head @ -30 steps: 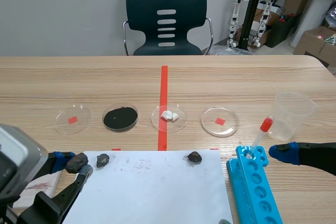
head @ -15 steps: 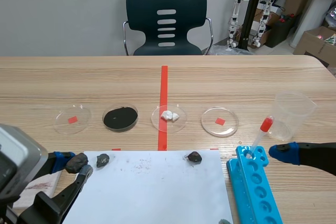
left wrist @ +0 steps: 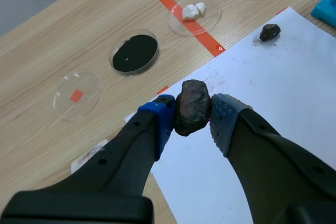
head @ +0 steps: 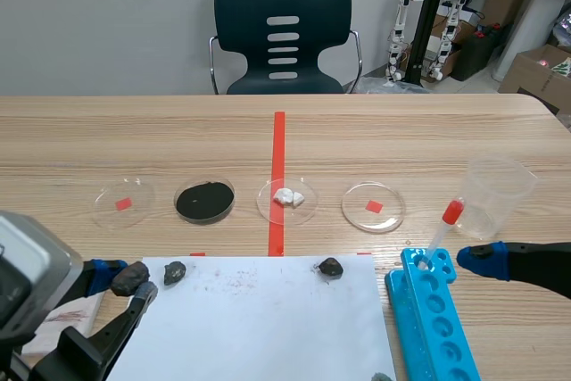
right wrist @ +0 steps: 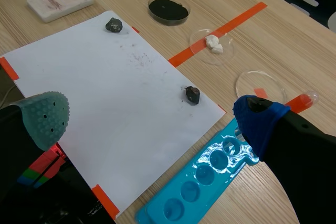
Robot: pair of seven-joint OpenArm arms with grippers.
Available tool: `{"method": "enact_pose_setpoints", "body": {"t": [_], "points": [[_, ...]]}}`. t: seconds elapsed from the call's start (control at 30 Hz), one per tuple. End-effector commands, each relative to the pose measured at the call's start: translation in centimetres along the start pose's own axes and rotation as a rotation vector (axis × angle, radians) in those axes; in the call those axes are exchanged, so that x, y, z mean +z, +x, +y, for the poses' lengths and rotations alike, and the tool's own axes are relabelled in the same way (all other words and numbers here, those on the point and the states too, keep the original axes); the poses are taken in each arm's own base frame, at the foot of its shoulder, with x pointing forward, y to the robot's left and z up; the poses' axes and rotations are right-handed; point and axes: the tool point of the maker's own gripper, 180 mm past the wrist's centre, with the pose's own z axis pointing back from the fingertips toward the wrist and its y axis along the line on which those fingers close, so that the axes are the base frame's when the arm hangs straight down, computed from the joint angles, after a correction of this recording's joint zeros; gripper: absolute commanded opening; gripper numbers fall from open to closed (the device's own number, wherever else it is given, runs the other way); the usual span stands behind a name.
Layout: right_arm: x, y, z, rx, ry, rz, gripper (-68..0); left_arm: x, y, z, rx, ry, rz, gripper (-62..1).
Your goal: Rub the mineral on the streak plate
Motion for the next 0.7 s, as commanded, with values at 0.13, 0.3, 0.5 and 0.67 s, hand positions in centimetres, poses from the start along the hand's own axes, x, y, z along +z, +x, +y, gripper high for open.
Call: {"method": "enact_pose_setpoints", "body": {"t": [0.13, 0.3, 0.5, 0.67], "points": [[0.0, 0.7, -0.3, 0.005, -0.005, -0.028, 0.4, -0.3, 0.6, 0.8, 0.065, 0.034, 0.003, -47.9], [0.0, 0.7, -0.3, 0.005, -0.005, -0.028, 0.4, -1.3, -1.9, 1.7, 0.163, 0.048, 0.173, -47.9], [0.0, 0.7, -0.3, 0.005, -0.005, -0.028, 0.4, -2.3, -3.3, 4.1, 0.267, 0.138, 0.300, -47.9], [0.0, 0.7, -0.3, 0.005, -0.005, -0.028, 0.4, -1.9, -5.1, 8.5, 0.384, 0.364, 0.437, -47.9]]}}
